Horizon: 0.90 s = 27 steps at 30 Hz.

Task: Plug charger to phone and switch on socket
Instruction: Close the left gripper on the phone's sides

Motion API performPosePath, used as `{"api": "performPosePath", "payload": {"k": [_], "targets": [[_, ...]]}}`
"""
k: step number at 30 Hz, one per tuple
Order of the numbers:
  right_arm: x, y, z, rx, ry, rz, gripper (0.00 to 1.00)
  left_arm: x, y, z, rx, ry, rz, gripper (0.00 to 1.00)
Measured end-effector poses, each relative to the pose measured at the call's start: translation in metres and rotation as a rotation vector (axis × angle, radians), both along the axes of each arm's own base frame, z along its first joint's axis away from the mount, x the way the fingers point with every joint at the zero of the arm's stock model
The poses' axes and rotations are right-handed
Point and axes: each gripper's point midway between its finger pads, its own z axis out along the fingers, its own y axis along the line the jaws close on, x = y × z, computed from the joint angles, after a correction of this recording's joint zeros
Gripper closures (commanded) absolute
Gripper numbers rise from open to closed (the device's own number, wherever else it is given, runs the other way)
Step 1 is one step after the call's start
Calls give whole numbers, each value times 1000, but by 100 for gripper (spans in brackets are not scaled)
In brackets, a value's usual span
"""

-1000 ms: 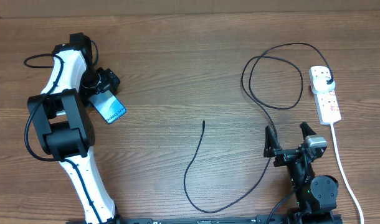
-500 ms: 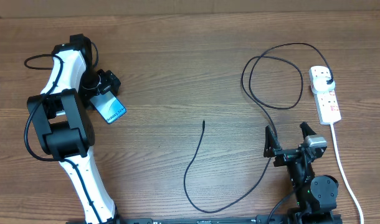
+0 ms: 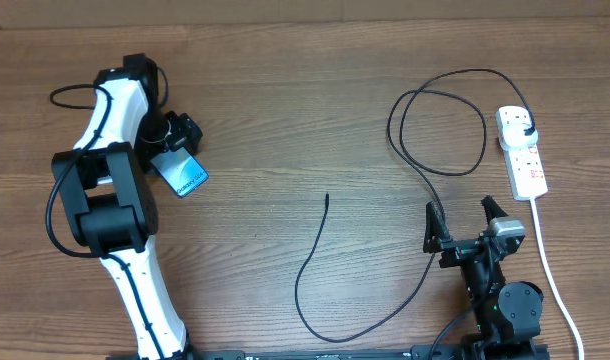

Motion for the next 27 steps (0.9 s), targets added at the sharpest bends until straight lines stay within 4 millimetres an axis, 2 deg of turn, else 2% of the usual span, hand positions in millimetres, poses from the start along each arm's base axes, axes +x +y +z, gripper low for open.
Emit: {"api": "performPosePath", "payload": {"k": [27], "targets": [[0,0,0,0,0,0,0,1,-4,0,-6,-3,54,0]]}}
